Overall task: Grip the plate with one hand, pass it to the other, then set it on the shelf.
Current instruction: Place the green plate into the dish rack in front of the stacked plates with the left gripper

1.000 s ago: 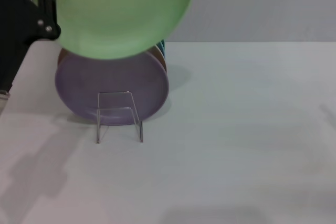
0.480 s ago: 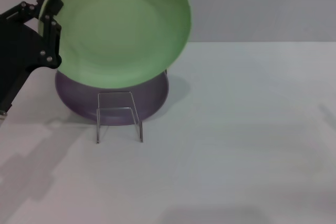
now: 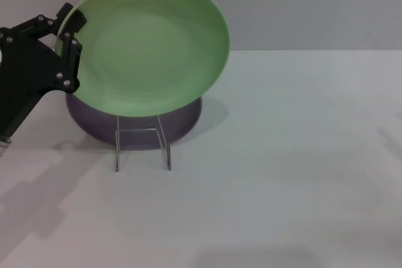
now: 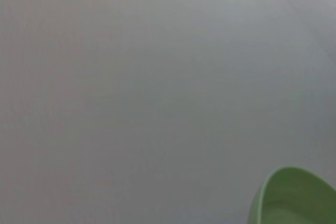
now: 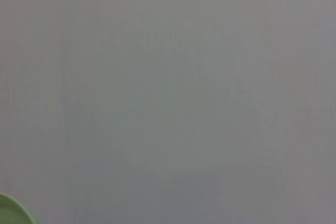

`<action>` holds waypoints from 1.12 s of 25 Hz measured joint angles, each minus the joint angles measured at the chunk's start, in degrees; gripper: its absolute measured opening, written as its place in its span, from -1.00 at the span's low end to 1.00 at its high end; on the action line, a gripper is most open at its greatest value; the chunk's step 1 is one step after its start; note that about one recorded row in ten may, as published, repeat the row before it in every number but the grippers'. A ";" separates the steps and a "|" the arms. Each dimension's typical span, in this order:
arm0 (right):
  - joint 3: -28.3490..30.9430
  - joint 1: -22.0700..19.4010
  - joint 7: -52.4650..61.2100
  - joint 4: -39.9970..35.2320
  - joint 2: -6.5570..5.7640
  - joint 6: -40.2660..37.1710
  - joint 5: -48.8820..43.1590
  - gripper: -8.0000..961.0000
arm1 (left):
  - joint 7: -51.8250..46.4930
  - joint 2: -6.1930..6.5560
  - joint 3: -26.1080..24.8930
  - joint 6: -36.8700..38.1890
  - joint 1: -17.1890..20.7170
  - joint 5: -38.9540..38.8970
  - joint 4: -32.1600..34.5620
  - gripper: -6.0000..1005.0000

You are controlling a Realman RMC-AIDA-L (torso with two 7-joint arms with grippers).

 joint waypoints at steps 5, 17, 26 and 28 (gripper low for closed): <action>0.00 0.02 -0.03 0.00 0.00 0.63 0.00 0.39 | 2.32 -0.26 0.15 0.05 -0.92 -0.03 0.43 -0.85; 0.03 -0.21 -0.04 0.00 0.00 1.82 0.35 0.39 | 2.34 -0.79 1.49 0.28 -2.07 -0.04 4.03 -0.85; 0.00 -0.21 -0.46 0.01 0.00 2.71 0.14 0.39 | 6.45 -0.79 3.21 0.65 -2.22 -0.04 4.23 -0.85; 0.00 -0.29 -0.62 0.01 0.03 3.08 0.14 0.39 | 6.57 -0.79 3.34 0.65 -2.36 -0.04 4.25 -0.85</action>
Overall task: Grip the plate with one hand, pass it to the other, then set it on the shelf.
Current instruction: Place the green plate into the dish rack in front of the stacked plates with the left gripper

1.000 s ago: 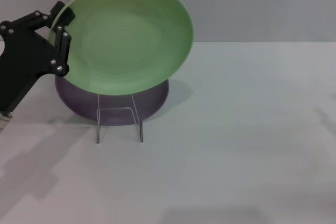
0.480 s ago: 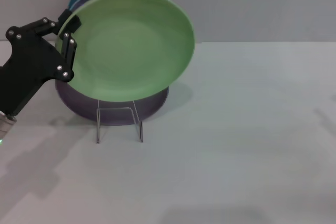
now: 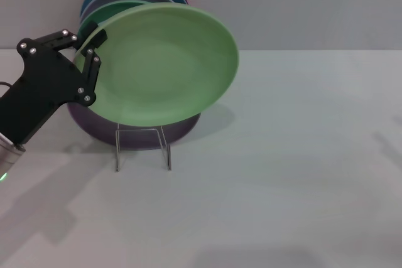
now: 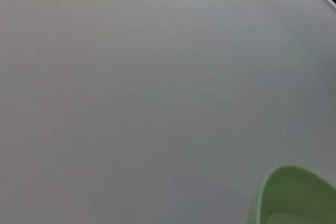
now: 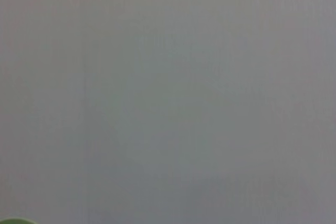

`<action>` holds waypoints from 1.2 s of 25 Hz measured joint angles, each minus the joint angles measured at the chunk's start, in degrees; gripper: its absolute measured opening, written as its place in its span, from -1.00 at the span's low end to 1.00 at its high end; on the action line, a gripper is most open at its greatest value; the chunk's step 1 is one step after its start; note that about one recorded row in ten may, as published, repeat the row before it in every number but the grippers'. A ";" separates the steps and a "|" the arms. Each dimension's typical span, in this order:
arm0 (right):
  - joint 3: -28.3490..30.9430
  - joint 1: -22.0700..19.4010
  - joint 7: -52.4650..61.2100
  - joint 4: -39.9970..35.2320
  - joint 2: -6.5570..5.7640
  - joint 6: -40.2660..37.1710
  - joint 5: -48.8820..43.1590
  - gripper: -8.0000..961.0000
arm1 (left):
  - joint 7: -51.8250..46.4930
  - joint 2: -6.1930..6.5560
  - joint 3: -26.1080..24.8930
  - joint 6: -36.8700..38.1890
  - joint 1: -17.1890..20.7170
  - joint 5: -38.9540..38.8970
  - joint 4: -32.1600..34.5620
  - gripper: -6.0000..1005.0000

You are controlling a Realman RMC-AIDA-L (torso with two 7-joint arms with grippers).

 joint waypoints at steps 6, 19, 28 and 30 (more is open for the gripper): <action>0.02 -0.22 -0.04 0.00 0.05 0.86 0.00 0.39 | 1.01 0.01 0.34 0.29 -0.50 0.00 0.53 -0.84; -0.06 -0.22 -0.12 0.00 0.05 1.24 0.17 0.39 | 3.15 -0.08 0.84 0.74 -2.31 0.00 2.70 -0.83; -0.09 -0.06 -0.12 -0.03 0.05 1.28 0.33 0.39 | 2.75 0.00 0.91 0.72 -1.96 0.00 3.19 -0.82; -0.09 0.09 -0.12 -0.08 0.05 1.28 0.33 0.39 | 2.67 0.02 0.95 0.72 -1.75 0.00 3.19 -0.82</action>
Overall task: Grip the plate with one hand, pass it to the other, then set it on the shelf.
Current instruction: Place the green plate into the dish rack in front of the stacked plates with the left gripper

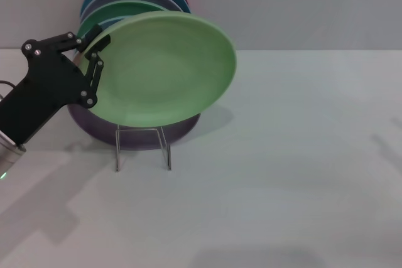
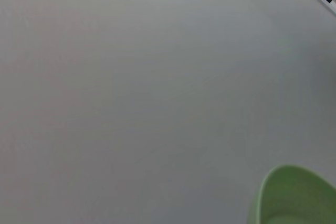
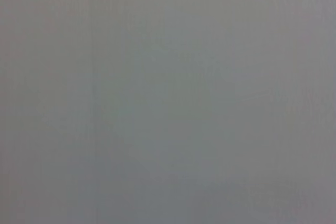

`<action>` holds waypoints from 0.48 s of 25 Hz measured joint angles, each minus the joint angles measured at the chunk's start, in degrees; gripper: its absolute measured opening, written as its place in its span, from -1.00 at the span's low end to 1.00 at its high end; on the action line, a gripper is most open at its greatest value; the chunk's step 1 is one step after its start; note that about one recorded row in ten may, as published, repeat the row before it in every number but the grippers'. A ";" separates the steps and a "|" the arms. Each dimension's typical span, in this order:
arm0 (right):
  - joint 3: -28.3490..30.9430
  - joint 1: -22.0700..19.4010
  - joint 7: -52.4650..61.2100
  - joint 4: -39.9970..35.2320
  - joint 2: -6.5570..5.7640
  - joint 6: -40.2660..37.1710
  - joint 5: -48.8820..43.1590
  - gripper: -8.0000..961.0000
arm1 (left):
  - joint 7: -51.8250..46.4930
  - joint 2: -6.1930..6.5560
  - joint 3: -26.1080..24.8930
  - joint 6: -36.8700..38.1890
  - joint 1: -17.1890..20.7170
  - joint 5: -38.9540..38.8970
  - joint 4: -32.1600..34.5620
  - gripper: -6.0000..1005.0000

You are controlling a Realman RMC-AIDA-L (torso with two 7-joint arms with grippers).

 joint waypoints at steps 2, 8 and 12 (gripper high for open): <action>0.00 0.08 0.01 -0.01 0.00 0.00 0.04 0.39 | -0.01 0.01 0.01 -0.01 0.12 0.00 0.21 -0.82; 0.00 0.20 0.00 -0.01 0.00 0.35 0.08 0.39 | -0.04 -0.14 0.01 0.09 0.03 0.00 1.24 -0.82; -0.07 0.18 0.00 0.02 0.00 0.62 0.08 0.39 | -0.05 -0.24 0.01 -0.08 -0.14 0.00 1.51 -0.81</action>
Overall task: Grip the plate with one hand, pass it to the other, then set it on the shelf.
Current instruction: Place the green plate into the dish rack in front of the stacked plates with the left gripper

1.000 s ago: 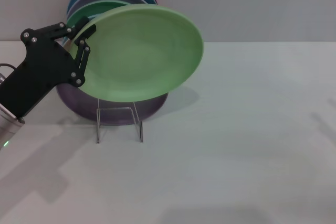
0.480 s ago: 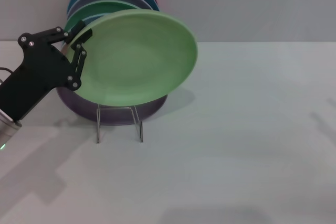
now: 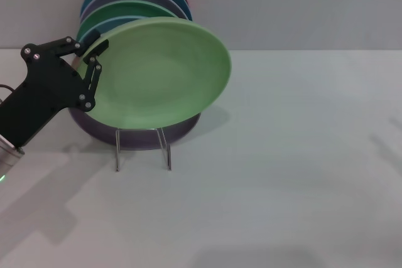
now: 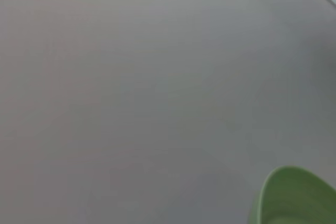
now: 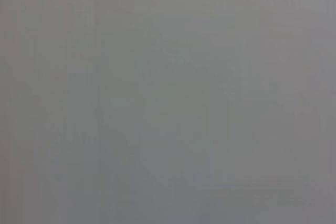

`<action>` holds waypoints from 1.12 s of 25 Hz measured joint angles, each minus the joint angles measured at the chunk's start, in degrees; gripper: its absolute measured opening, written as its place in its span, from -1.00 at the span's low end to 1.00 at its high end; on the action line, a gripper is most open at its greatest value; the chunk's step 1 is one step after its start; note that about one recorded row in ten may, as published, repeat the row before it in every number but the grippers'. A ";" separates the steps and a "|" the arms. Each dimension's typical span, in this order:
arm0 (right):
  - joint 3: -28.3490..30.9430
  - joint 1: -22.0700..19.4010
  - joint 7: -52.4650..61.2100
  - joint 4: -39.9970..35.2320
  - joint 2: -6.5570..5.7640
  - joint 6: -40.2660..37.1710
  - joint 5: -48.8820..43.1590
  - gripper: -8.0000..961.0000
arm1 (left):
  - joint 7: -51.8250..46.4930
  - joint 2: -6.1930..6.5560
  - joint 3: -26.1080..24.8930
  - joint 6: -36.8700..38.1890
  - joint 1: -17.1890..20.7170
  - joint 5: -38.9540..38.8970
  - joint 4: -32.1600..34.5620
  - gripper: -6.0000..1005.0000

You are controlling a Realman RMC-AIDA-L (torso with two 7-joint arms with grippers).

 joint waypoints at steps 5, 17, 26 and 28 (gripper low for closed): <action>-0.02 -0.23 0.00 0.08 0.00 0.53 -0.01 0.39 | 0.39 -0.20 0.00 0.40 -0.27 0.00 0.44 -0.81; -0.02 -0.58 0.00 0.32 0.16 2.31 -0.04 0.39 | 1.40 0.77 2.86 1.24 -2.02 0.01 1.33 -0.80; -0.35 -0.59 0.01 0.34 0.18 2.82 -0.09 0.39 | 2.63 0.94 3.55 0.78 -4.81 0.00 3.61 -0.79; -0.59 -0.64 0.01 0.37 0.18 2.82 0.04 0.39 | 2.55 1.43 3.23 1.04 -4.98 -0.04 3.35 -0.79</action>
